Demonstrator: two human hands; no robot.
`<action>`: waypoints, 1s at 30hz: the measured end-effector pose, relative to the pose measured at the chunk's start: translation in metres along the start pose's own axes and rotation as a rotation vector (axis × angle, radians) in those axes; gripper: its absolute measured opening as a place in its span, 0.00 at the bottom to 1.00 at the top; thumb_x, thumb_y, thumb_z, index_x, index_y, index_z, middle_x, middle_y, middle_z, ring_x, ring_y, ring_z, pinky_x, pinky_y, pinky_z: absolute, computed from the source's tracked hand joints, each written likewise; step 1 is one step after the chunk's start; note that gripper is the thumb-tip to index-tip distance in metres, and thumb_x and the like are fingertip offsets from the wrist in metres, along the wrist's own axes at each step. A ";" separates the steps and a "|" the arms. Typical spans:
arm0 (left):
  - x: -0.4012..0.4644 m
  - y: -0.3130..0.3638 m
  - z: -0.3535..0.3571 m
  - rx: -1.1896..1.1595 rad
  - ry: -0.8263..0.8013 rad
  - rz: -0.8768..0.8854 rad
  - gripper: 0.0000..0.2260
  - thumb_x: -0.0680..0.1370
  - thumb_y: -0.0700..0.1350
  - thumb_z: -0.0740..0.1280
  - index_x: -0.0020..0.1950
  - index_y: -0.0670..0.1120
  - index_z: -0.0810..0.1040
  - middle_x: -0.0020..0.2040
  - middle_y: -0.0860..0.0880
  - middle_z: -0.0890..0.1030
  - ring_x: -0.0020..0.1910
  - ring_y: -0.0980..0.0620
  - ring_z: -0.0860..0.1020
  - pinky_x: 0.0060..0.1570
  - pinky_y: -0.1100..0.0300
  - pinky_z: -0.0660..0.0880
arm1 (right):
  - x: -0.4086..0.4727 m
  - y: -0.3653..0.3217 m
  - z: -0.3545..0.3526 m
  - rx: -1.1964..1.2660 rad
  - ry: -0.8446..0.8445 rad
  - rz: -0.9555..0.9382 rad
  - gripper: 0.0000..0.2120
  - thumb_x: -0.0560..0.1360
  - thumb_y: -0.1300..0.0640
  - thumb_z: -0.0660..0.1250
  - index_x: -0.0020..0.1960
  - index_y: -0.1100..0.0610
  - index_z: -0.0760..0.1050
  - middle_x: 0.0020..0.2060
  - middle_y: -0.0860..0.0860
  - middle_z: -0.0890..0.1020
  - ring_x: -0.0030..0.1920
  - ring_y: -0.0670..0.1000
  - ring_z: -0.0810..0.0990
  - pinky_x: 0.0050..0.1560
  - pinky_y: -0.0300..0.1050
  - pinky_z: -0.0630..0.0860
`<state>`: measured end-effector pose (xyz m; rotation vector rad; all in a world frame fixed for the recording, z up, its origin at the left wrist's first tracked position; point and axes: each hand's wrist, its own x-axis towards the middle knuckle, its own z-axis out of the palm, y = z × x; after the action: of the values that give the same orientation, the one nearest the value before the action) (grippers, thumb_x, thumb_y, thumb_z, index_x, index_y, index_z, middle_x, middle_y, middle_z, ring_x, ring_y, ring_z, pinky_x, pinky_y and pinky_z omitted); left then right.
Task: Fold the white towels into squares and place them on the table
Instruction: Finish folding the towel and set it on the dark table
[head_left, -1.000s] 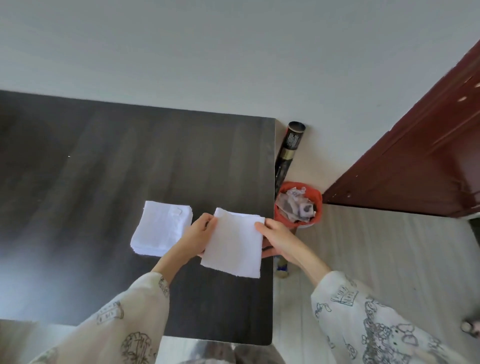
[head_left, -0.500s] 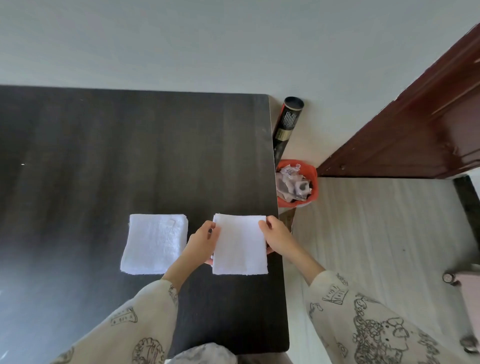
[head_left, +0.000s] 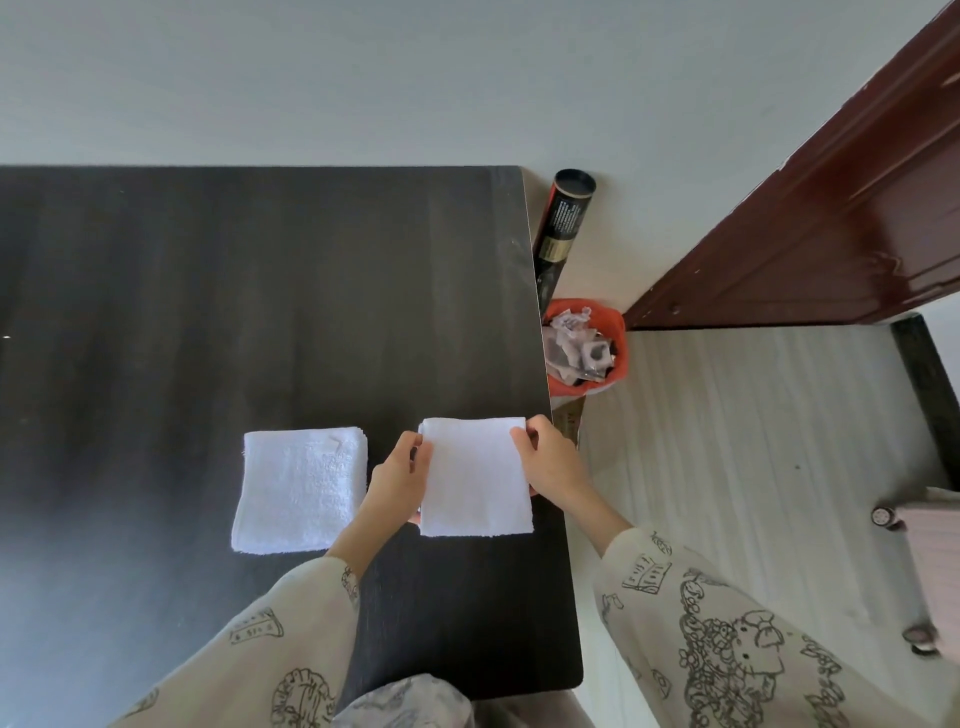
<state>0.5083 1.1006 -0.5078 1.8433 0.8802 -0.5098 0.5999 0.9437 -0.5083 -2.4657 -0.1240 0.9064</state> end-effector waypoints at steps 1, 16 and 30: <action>0.001 0.000 0.000 0.013 0.002 0.007 0.12 0.82 0.49 0.52 0.62 0.46 0.66 0.48 0.49 0.74 0.43 0.51 0.75 0.34 0.57 0.76 | 0.000 0.000 0.001 -0.004 0.005 0.004 0.14 0.81 0.47 0.52 0.58 0.55 0.68 0.51 0.53 0.77 0.48 0.50 0.77 0.55 0.53 0.77; -0.001 -0.002 -0.006 0.099 0.028 -0.012 0.12 0.81 0.55 0.51 0.53 0.47 0.65 0.41 0.47 0.77 0.36 0.46 0.80 0.35 0.52 0.81 | 0.000 -0.001 0.008 0.012 0.117 0.065 0.16 0.80 0.45 0.53 0.53 0.56 0.68 0.43 0.53 0.77 0.42 0.51 0.77 0.40 0.42 0.73; -0.071 0.010 0.010 0.217 0.128 0.400 0.12 0.80 0.46 0.56 0.64 0.47 0.68 0.59 0.47 0.76 0.51 0.53 0.74 0.52 0.61 0.73 | -0.097 0.056 -0.013 0.383 0.264 0.185 0.15 0.81 0.50 0.55 0.63 0.55 0.69 0.54 0.47 0.75 0.55 0.46 0.74 0.52 0.37 0.70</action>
<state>0.4702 1.0646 -0.4576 2.2022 0.5300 -0.2441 0.5287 0.8650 -0.4708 -2.2298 0.3432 0.6007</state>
